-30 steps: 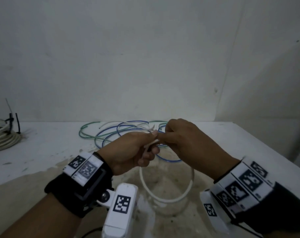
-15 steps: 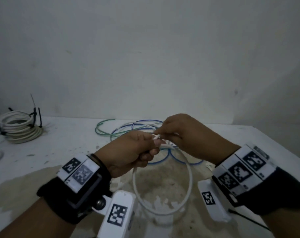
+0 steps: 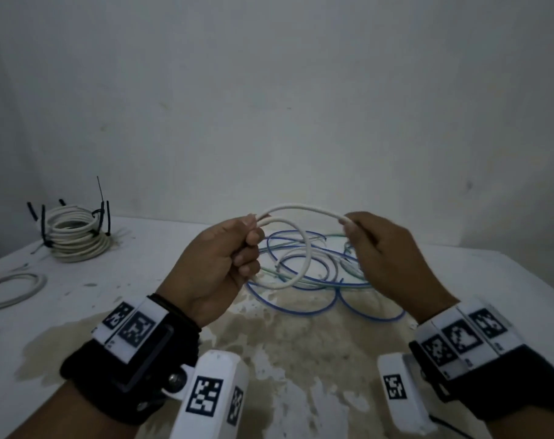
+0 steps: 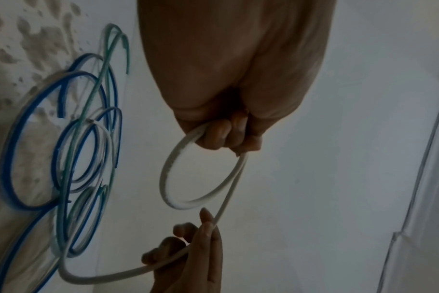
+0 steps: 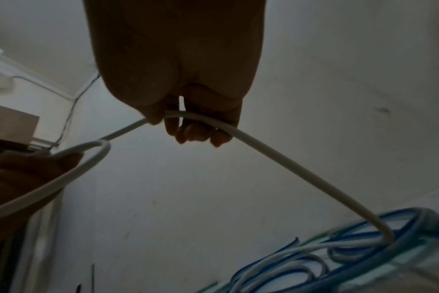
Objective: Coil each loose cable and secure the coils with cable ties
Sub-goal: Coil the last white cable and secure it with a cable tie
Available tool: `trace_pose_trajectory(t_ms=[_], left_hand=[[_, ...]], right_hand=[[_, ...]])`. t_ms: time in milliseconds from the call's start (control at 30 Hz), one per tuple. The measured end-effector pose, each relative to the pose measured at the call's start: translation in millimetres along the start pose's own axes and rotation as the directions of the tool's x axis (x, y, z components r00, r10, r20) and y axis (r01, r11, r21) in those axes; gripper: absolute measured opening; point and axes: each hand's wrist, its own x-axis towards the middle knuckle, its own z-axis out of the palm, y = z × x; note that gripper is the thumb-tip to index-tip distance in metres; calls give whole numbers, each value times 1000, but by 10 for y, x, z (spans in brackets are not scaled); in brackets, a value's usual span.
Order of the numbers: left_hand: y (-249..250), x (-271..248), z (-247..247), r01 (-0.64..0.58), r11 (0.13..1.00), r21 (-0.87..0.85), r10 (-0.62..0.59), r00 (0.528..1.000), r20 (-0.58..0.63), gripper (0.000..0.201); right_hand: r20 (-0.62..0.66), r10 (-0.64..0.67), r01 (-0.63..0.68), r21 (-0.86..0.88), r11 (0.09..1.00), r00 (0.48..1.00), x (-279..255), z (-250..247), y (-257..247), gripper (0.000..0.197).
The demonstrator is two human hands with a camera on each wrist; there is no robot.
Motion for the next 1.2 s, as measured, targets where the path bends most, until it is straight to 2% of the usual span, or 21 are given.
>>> trace_pose_trajectory(t_ms=[33,100,167,267,333,467,600,667,733,800,867,967,1000,1033,1133,1200], left_hand=[[7,8,13,-24,1000,-2,24,1000,-6,23],[18,10,32,-57,998,-6,57,998,-11,26],[26,-7,43,-71,998,-2,71,997,5,27],[16,-48,78,-68,998,11,67,995,75,27],[6,-74,94,-83,995,47,78,993,93,26],[-20,-137,102,-89,990,113,79,992,94,25],[-48,-191,84,29,997,72,-43,980,196,21],[-18,-186,41,169,986,0,-162,945,284,18],[27,-163,-10,352,935,-45,-311,873,376,31],[48,-136,-39,463,886,-11,-415,805,423,42],[34,-120,-23,500,866,-5,-441,768,464,36],[-14,-120,6,560,819,-125,-418,733,537,22],[-19,-121,29,562,811,-162,-405,740,538,19],[-12,-121,58,540,821,-184,-391,768,507,17],[98,-88,143,358,908,-219,-291,913,285,22],[247,-29,96,211,940,-267,-175,973,151,23]], right_hand=[[39,30,-33,64,997,999,-35,41,-93,10],[80,81,-94,167,982,993,-94,111,-252,26],[35,114,-120,247,962,993,-109,141,-331,38],[-20,163,-146,352,925,986,-91,130,-377,40],[2,125,-119,322,939,992,-75,120,-403,36],[76,83,-102,292,951,994,-35,72,-388,6],[186,86,-139,299,944,979,-75,27,-331,25],[210,61,-116,261,958,976,-109,12,-313,28],[248,22,-83,238,968,968,-138,-4,-329,26],[299,-18,-49,215,975,954,-156,-5,-352,25],[308,-38,-23,194,981,951,-156,-7,-352,26],[260,-54,-8,232,973,964,-136,-13,-338,17],[234,-49,-10,246,969,971,-130,-6,-332,15],[195,-39,-13,259,966,980,-123,4,-321,15],[70,24,-40,236,971,997,-116,-2,-233,19],[82,88,-101,165,981,993,-144,-34,-66,18]])
